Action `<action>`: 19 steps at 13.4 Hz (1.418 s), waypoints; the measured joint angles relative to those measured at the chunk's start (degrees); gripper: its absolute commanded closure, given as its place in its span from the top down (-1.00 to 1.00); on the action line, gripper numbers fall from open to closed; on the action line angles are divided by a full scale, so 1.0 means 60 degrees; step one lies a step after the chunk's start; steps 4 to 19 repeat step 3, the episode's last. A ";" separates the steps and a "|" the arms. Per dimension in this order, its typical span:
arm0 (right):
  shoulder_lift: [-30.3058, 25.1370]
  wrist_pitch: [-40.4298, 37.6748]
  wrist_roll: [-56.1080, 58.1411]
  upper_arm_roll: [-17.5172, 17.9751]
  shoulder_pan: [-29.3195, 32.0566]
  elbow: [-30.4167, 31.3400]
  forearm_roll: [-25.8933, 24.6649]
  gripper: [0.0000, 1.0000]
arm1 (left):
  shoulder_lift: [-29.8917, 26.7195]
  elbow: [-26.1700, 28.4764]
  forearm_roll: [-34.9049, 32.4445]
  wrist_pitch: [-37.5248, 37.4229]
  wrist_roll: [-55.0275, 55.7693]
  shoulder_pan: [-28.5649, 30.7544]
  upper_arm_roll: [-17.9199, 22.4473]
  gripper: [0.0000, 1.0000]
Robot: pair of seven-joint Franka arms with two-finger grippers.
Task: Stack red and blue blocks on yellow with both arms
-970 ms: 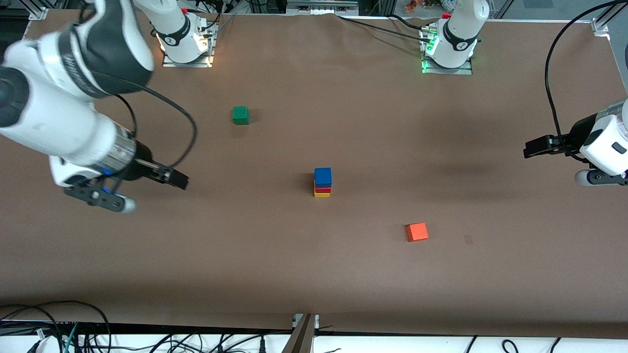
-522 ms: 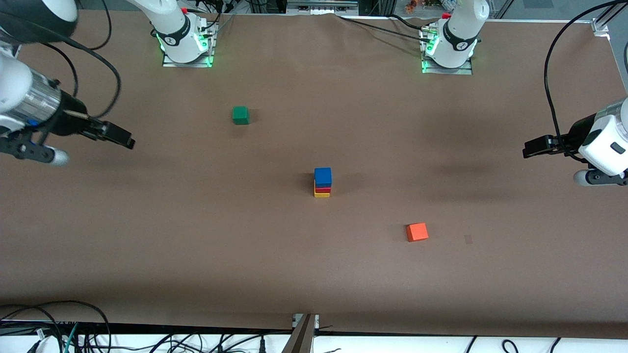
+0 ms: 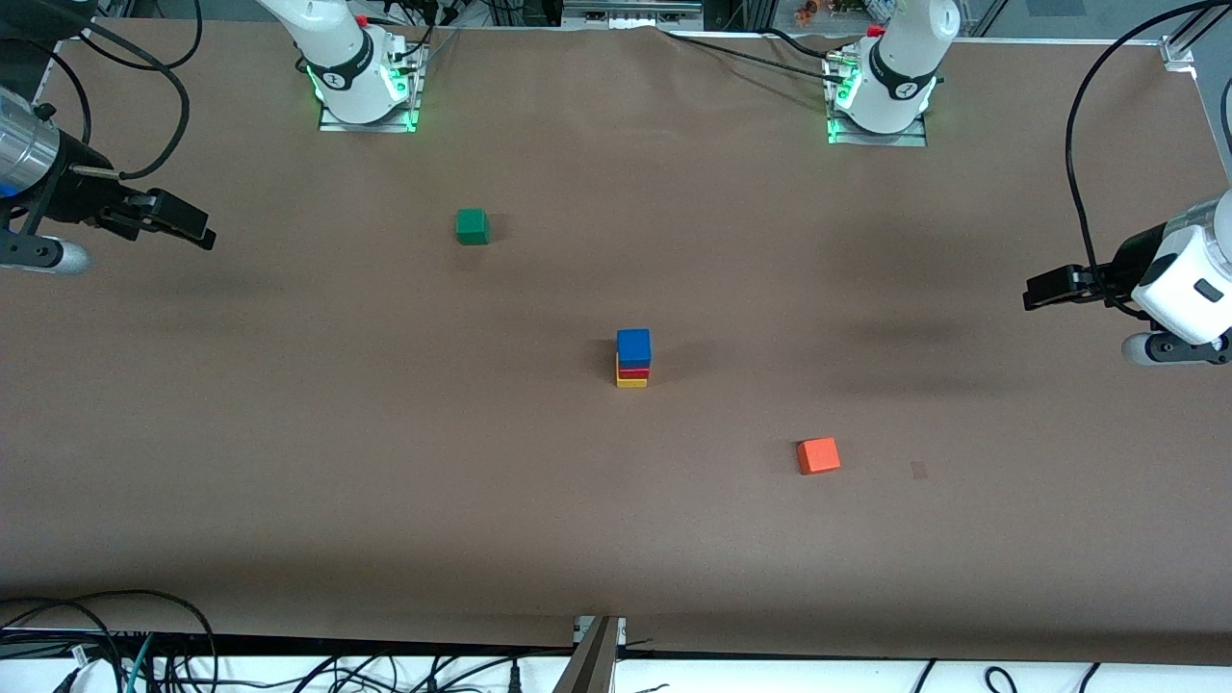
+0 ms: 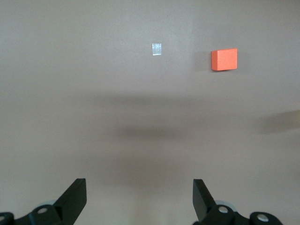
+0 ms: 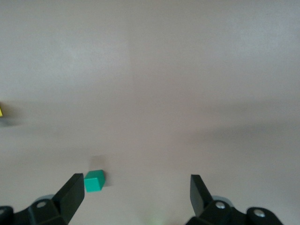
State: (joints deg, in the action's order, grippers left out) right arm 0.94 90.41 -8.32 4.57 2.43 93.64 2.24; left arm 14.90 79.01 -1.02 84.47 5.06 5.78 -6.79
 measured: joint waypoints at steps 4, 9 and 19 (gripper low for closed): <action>0.0000 -0.0010 0.0100 0.0071 0.0057 -0.0002 -0.0095 1.00 | 0.0000 0.0000 0.0000 0.0000 0.0000 -0.0003 0.0000 1.00; 0.0000 -0.0010 0.0100 0.0071 0.0057 -0.0002 -0.0095 1.00 | 0.0000 0.0000 0.0000 0.0000 0.0000 -0.0003 0.0000 1.00; 0.0000 -0.0010 0.0100 0.0071 0.0057 -0.0002 -0.0095 1.00 | 0.0000 0.0000 0.0000 0.0000 0.0000 -0.0003 0.0000 1.00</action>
